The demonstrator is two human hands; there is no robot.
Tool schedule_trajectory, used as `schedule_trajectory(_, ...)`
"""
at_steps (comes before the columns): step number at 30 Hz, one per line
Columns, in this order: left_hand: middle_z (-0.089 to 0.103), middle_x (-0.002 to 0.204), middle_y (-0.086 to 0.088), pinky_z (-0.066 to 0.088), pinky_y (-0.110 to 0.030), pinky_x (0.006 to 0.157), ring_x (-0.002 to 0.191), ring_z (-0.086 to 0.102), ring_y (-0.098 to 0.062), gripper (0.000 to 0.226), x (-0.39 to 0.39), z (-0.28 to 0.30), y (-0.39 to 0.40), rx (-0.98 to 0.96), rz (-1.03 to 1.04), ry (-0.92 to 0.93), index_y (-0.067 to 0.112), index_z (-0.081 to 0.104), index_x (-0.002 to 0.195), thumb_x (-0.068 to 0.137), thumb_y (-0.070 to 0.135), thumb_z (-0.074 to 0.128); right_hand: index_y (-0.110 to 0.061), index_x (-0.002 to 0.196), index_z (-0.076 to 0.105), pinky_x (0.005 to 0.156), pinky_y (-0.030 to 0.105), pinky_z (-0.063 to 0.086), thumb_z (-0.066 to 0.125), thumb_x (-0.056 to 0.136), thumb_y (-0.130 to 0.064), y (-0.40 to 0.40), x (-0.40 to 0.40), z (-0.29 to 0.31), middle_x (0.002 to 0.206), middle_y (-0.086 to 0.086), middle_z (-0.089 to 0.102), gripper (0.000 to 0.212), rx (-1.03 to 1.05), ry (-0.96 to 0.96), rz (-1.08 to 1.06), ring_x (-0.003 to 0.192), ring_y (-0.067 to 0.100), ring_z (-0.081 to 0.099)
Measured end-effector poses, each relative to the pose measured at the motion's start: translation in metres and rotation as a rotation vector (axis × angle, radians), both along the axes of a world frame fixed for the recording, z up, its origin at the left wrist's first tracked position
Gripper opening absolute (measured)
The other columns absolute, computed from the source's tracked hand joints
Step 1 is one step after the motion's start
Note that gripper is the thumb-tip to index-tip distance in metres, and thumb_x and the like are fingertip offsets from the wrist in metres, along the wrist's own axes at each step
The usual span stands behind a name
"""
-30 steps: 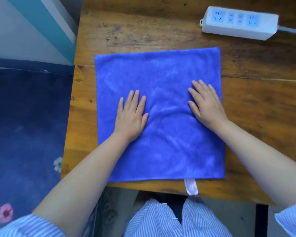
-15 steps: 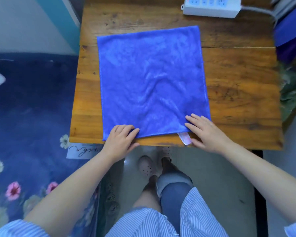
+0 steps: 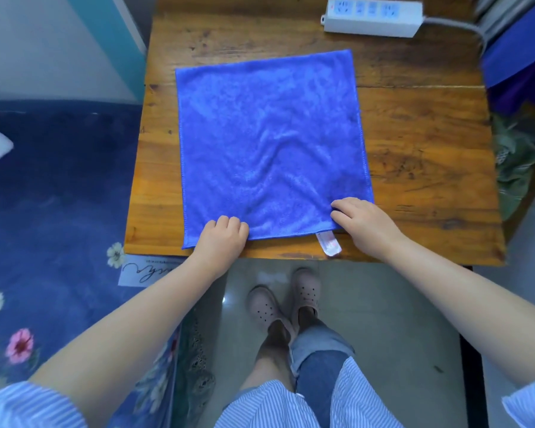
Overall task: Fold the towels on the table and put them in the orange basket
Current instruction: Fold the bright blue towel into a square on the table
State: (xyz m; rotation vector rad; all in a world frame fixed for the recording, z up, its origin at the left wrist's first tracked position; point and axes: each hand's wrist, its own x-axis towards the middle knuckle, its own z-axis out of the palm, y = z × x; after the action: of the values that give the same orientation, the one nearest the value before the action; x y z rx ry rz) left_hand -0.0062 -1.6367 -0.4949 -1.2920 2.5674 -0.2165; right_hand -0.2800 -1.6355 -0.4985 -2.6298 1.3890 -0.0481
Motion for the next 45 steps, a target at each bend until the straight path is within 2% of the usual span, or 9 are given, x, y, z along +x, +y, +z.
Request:
schedule_trajectory(5,0.047,0.041,-0.005,0.03,-0.016,0.032,0.034,0.047,-0.022,0.039,0.017,-0.004,-0.004,0.026,0.162,0.156,0.009,0.053,0.044,0.018,-0.004,0.079,0.011,0.071,0.065,0.052,0.041,0.056,0.064,0.056,0.02,-0.006,0.001,0.003,0.079,0.024,0.068,0.018,0.031,-0.154,-0.211,0.072,0.038,0.067)
schedule_trajectory(9,0.056,0.062,-0.019,0.041,-0.035,0.047,0.058,0.057,-0.036,0.009,0.033,0.003,-0.015,0.173,0.282,0.38,0.0,0.054,0.066,0.068,-0.006,0.06,0.007,0.087,0.064,0.08,0.042,0.048,0.05,0.078,0.005,-0.015,0.001,0.018,0.095,0.023,0.066,0.016,0.244,-0.145,-0.348,0.097,0.036,0.059)
schedule_trajectory(11,0.052,0.075,-0.012,0.032,-0.033,0.059,0.079,0.052,-0.034,0.018,0.04,0.006,-0.025,0.426,0.414,0.337,0.011,0.042,0.07,0.086,0.004,0.042,-0.003,0.068,0.055,0.066,0.035,0.041,0.045,0.082,0.0,-0.024,0.003,0.027,0.074,0.015,0.06,0.018,0.403,-0.085,-0.386,0.08,0.035,0.054)
schedule_trajectory(13,0.043,0.066,-0.003,0.024,-0.032,0.055,0.075,0.043,-0.03,0.028,0.043,0.013,-0.034,0.752,0.521,0.288,0.016,0.031,0.062,0.089,0.007,0.036,-0.012,0.054,0.033,0.051,0.03,0.024,0.041,0.082,-0.001,-0.033,0.007,0.038,0.054,0.005,0.039,0.032,0.58,-0.034,-0.408,0.062,0.028,0.039)
schedule_trajectory(19,0.047,0.073,0.001,0.03,-0.028,0.064,0.072,0.042,-0.019,0.019,0.052,0.034,-0.052,1.187,0.666,0.16,0.016,0.049,0.068,0.085,0.011,0.041,-0.02,0.053,0.027,0.042,0.024,0.013,0.039,0.075,-0.002,-0.049,0.016,0.059,0.053,-0.004,0.021,0.031,1.108,0.021,-0.521,0.05,0.016,0.016)
schedule_trajectory(27,0.054,0.096,-0.01,0.034,-0.03,0.072,0.087,0.046,-0.023,0.012,0.075,0.056,-0.107,1.016,0.636,0.236,0.006,0.054,0.094,0.092,0.012,0.043,-0.005,0.07,0.052,0.053,0.031,0.027,0.04,0.082,-0.002,-0.083,-0.003,0.062,0.069,0.009,0.049,0.017,0.668,-0.097,-0.577,0.067,0.023,0.041)
schedule_trajectory(37,0.051,0.07,0.004,0.032,-0.022,0.054,0.06,0.042,-0.009,0.01,0.068,0.037,-0.148,0.545,0.962,0.997,0.011,0.059,0.085,0.091,0.017,0.053,-0.016,0.082,0.059,0.057,0.012,0.038,0.046,0.084,0.003,-0.123,-0.02,0.049,0.083,0.005,0.058,0.023,0.437,-0.612,-0.852,0.08,0.017,0.049)
schedule_trajectory(40,0.049,0.068,0.001,0.031,-0.023,0.054,0.063,0.041,-0.015,0.014,0.062,0.021,-0.155,0.45,1.062,1.027,0.009,0.056,0.082,0.091,0.018,0.051,-0.015,0.084,0.059,0.051,0.004,0.035,0.047,0.087,-0.001,-0.132,-0.02,0.039,0.083,0.007,0.057,0.018,0.424,-0.691,-0.914,0.08,0.019,0.049)
schedule_trajectory(45,0.047,0.065,-0.002,0.023,-0.027,0.058,0.074,0.043,-0.021,0.018,0.052,0.001,-0.163,0.317,1.13,0.945,0.009,0.053,0.08,0.093,0.021,0.049,-0.007,0.093,0.06,0.059,0.024,0.036,0.044,0.091,-0.004,-0.142,-0.013,0.019,0.086,0.007,0.056,0.017,0.431,-0.668,-0.991,0.081,0.02,0.049)
